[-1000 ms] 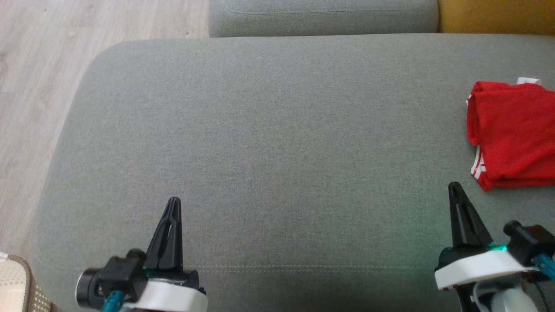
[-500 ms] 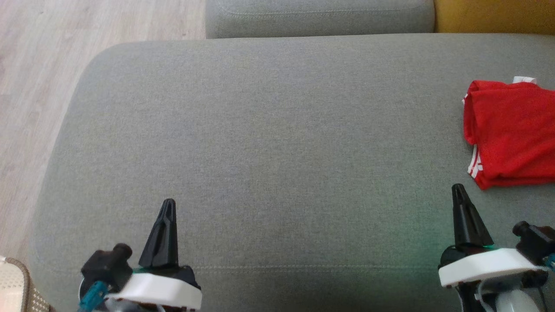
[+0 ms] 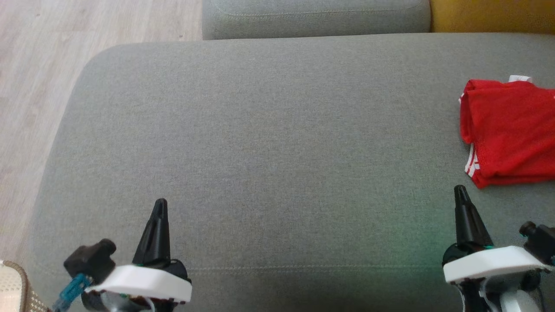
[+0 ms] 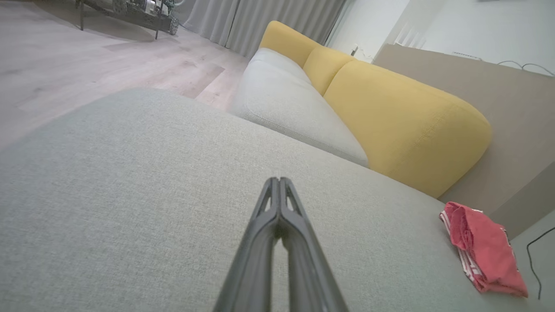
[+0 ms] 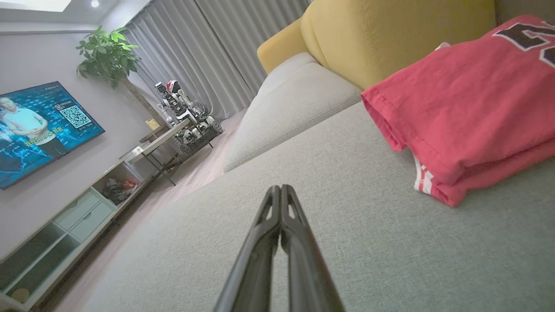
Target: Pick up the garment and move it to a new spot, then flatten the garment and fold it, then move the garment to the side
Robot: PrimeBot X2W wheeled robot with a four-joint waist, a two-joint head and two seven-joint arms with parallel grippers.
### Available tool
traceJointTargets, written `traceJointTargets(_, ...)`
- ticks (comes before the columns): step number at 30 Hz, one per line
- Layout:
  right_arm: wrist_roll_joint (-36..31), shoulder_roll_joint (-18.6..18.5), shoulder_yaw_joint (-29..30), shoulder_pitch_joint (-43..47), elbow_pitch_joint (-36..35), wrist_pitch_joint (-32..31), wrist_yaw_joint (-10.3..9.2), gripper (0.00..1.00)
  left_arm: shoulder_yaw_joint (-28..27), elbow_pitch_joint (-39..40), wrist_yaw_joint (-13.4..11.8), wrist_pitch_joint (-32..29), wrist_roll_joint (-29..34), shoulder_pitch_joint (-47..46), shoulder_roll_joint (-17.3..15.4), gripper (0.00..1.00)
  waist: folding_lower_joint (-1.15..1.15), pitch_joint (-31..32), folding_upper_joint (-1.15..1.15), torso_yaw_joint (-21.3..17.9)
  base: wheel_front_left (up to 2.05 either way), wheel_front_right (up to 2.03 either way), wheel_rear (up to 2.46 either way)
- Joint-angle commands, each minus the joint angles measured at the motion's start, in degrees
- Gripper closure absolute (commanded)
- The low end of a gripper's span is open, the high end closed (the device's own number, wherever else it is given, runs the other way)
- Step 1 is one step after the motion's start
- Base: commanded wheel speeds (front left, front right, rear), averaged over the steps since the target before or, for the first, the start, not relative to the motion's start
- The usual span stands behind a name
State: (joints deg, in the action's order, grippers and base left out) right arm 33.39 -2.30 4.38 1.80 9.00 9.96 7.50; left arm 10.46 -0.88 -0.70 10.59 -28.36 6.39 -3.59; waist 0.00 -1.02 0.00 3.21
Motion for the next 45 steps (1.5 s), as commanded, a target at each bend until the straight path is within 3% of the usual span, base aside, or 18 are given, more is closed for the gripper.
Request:
traceJointTargets(1,1.34,-0.98,-0.21,-2.74,-1.63,-0.48,0.0,1.0,-1.01,1.34,0.5,-0.17,-1.36,-2.72,-0.77,1.0,0.0,0.01,0.0,-0.03,0.0,0.0,0.0)
traceJointTargets(45,29.62,-1.33,0.17,-5.19,1.52,-7.56,-0.01,1.0,-6.93,-5.44,4.2,-6.87,-32.91,-7.3,-1.34,1.0,0.0,0.4,0.0,-1.56,0.0,0.0,0.0)
